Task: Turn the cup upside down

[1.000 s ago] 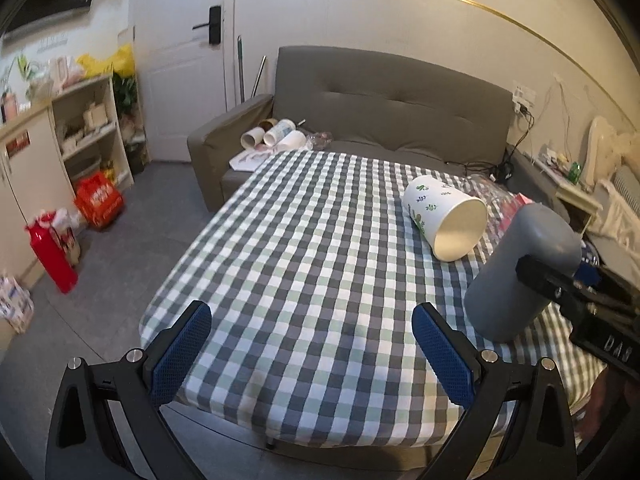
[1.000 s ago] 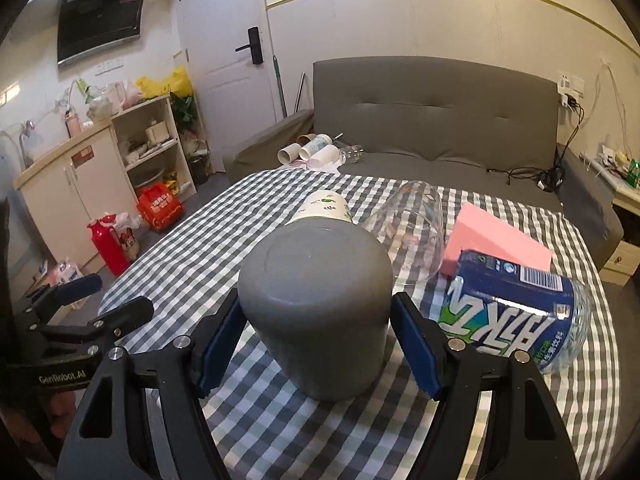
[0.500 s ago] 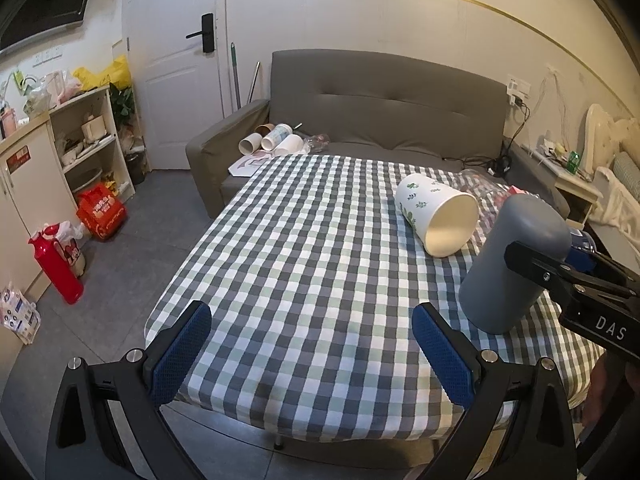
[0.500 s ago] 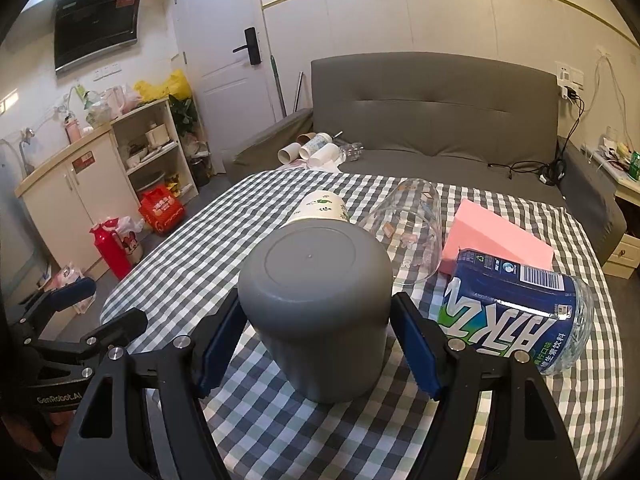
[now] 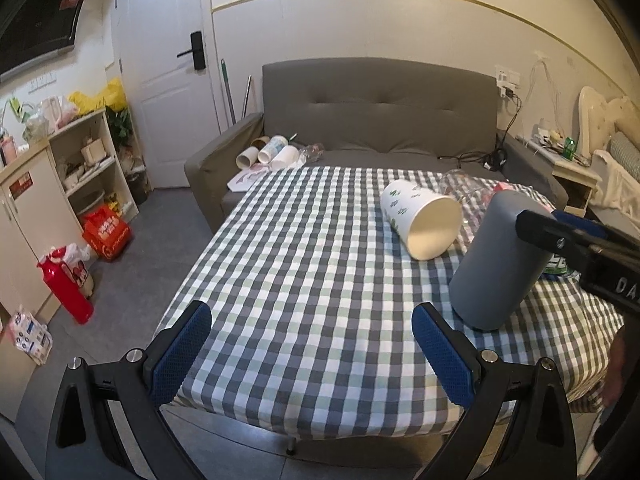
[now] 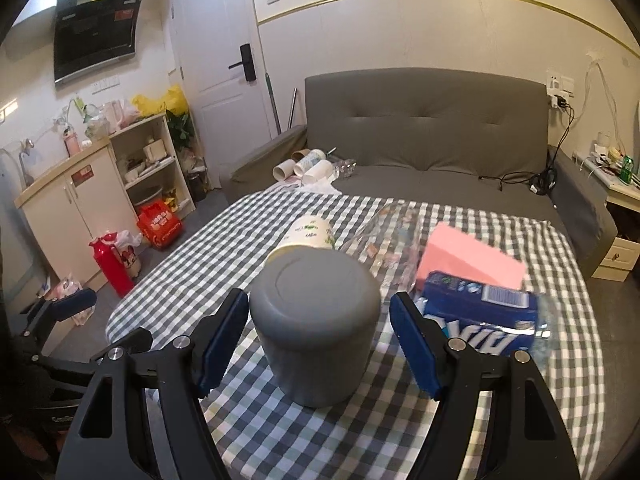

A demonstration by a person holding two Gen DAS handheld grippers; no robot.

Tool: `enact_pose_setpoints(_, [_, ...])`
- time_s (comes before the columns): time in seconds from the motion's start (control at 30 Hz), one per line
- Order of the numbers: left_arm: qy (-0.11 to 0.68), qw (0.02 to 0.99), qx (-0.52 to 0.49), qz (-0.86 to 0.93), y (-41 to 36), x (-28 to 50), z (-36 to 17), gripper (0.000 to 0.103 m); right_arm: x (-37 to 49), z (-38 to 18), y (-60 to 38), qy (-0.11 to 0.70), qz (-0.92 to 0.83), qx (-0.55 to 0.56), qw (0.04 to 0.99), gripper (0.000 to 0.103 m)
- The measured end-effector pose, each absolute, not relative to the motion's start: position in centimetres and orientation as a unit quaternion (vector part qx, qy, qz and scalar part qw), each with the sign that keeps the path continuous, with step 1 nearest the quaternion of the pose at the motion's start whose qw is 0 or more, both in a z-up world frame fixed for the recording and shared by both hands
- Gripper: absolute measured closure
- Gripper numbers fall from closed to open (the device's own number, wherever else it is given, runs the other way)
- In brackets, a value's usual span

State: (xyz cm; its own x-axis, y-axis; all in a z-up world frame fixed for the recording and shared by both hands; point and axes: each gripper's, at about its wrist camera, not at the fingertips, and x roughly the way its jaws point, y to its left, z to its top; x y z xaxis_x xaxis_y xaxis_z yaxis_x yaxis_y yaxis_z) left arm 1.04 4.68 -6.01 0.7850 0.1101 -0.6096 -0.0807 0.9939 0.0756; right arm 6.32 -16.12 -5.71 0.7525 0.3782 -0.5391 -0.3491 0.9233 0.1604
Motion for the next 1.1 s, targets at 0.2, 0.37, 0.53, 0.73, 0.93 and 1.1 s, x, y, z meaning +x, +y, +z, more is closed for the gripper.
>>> enact_pose_setpoints(0.2, [0.316,0.948,0.03,0.039,2.6,0.6,-5.1,0.0,5.1,-3.8,-18.4,0.281,0.183,0.025,0.942,0.03])
enact_pose_setpoints(0.37, [0.31,0.949,0.045,0.024,0.4,0.4,-4.7,0.0,4.3,-3.1,-20.9,0.28,0.177,0.03,0.943,0.03])
enact_pose_setpoints(0.53, [0.302,0.953,0.037,0.009,-1.5,0.4,-4.4,0.0,3.4,-3.5,-23.5,0.285,0.163,0.03,0.944,0.03])
enact_pose_setpoints(0.73, [0.285,0.958,0.016,-0.003,-2.8,0.0,-4.1,0.0,2.6,-4.6,-25.5,0.295,0.148,0.027,0.943,0.023])
enact_pose_setpoints(0.93, [0.273,0.962,0.008,-0.005,-2.8,-0.7,-4.4,0.0,2.0,-5.7,-25.2,0.293,0.132,0.018,0.947,0.006])
enact_pose_setpoints(1.1, [0.269,0.963,-0.001,0.004,-2.1,-1.2,-4.3,0.0,1.9,-6.1,-25.1,0.292,0.122,0.019,0.948,0.002])
